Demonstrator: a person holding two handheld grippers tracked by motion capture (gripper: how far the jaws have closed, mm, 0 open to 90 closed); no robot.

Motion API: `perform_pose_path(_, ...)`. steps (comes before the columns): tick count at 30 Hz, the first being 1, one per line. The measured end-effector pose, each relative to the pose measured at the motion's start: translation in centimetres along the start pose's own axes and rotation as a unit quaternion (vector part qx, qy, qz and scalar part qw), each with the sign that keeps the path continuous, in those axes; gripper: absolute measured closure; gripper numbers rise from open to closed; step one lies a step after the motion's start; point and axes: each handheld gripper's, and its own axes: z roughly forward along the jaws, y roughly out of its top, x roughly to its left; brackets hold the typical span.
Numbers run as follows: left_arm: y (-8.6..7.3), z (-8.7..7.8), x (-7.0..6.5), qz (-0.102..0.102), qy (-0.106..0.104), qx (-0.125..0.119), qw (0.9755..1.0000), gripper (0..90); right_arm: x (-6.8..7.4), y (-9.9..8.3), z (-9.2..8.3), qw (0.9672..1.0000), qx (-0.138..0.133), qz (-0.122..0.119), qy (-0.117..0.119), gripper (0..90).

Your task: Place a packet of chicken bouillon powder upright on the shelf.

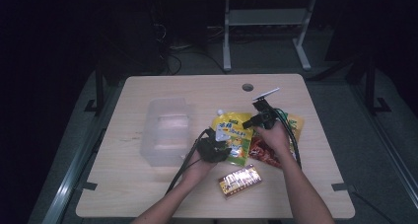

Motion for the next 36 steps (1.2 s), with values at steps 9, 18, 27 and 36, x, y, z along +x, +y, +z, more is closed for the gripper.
perform_pose_path(9,0.0,0.1,-0.1,-0.004,-0.001,-0.003,1.0,63.5,0.2,-0.1,0.6,0.9997,0.009,-0.01,-0.018,77.2)
perform_pose_path(18,0.0,0.0,0.1,-0.001,-0.003,-0.002,1.0,63.8,0.6,0.0,0.4,0.9994,0.007,-0.024,-0.022,89.3)
perform_pose_path(27,-0.1,-0.3,0.4,-0.013,-0.011,-0.012,0.9998,77.7,0.8,0.0,-0.2,0.9995,-0.001,-0.025,-0.019,89.7)
perform_pose_path(36,0.1,-1.3,0.2,-0.018,-0.025,-0.026,0.9992,69.3,1.6,0.1,-2.1,0.9988,-0.033,-0.036,-0.007,89.8)
